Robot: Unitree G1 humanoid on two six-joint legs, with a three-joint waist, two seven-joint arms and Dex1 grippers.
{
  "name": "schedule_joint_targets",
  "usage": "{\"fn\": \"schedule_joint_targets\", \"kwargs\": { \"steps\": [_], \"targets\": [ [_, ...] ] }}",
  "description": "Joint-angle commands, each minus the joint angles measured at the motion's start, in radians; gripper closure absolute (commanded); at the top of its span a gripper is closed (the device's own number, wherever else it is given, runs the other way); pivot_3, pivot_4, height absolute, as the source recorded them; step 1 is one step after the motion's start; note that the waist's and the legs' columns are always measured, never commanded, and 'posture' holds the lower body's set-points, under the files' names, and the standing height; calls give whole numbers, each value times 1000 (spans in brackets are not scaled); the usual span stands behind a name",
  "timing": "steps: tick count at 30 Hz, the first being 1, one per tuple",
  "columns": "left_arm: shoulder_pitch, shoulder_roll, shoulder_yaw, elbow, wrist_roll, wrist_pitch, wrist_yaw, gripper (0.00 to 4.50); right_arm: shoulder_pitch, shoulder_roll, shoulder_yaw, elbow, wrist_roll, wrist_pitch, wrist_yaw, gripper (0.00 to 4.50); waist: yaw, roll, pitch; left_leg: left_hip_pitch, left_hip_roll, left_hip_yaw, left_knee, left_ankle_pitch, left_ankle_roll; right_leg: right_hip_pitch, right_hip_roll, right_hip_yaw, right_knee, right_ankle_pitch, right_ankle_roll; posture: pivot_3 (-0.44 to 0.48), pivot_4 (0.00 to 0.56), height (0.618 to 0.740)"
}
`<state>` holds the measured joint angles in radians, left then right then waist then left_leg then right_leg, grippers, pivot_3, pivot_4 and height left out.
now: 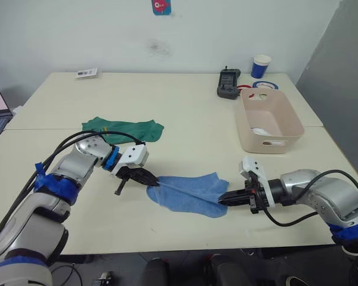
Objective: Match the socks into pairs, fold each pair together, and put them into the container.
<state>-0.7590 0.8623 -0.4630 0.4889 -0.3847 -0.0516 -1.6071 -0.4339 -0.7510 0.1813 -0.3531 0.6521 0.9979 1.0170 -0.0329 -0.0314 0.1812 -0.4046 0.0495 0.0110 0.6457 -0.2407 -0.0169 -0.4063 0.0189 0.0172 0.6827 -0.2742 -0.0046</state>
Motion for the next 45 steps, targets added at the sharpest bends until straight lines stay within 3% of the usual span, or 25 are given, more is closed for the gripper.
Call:
{"fn": "schedule_joint_targets", "kwargs": {
  "steps": [1, 9, 13, 18, 21, 24, 32, 45],
  "targets": [
    [68, 83, 121, -213, -73, 143, -5, 4456, -32, 21, -122, -98, 139, 100, -49, 4500, 0, 0, 0, 0, 0, -1, 0, 0, 0, 0, -2, 0, 0, 0, 0, 0, 150, 740],
    [340, 305, 340, -655, -199, 457, 56, 4456, 4, 7, -254, -264, 413, 288, -158, 4500, 3, 0, 0, 1, 3, -3, -1, 0, 0, 1, -3, -2, 1, 0, 0, 0, 150, 740],
    [390, 302, 384, -721, -191, 505, 109, 4456, 46, 8, -246, -288, 448, 285, -199, 4500, 7, 0, 0, 2, 6, -1, -1, 0, 0, 2, -3, -1, 0, 0, 0, 0, 150, 740],
    [365, 232, 328, -662, -68, 461, 168, 4456, 75, 13, -160, -215, 328, 190, -207, 4500, 6, 0, 0, 2, 1, 1, -1, 0, 0, 2, -2, -1, -1, 0, 0, 0, 150, 740],
    [289, 159, 241, -552, 56, 387, 170, 4456, 59, 5, -48, -55, 141, 50, -187, 4500, 6, 0, 0, 3, -1, 1, -1, 0, 0, 2, -2, -1, -1, 0, 0, 0, 150, 740],
    [243, 130, 207, -497, 113, 365, 151, 4456, 5, 31, -18, 37, 66, -7, -190, 4500, 3, 0, 0, 2, -2, 4, -1, 0, 0, 1, -1, 0, -1, 0, 0, 0, 150, 740],
    [153, 76, 186, -383, 185, 357, 139, 4456, -96, 75, 13, 126, -13, -26, -171, 4500, 4, 0, 0, -2, -1, 2, -1, 0, 0, -2, 0, -2, 0, 0, 0, 0, 150, 740],
    [69, -30, 166, -296, 282, 373, 173, 4456, -137, 121, 25, 194, -81, -28, -179, 4500, 4, 0, 0, -4, -2, 2, 1, 0, 0, -2, -2, -2, 0, 0, 0, 0, 150, 740]
  ]
}}
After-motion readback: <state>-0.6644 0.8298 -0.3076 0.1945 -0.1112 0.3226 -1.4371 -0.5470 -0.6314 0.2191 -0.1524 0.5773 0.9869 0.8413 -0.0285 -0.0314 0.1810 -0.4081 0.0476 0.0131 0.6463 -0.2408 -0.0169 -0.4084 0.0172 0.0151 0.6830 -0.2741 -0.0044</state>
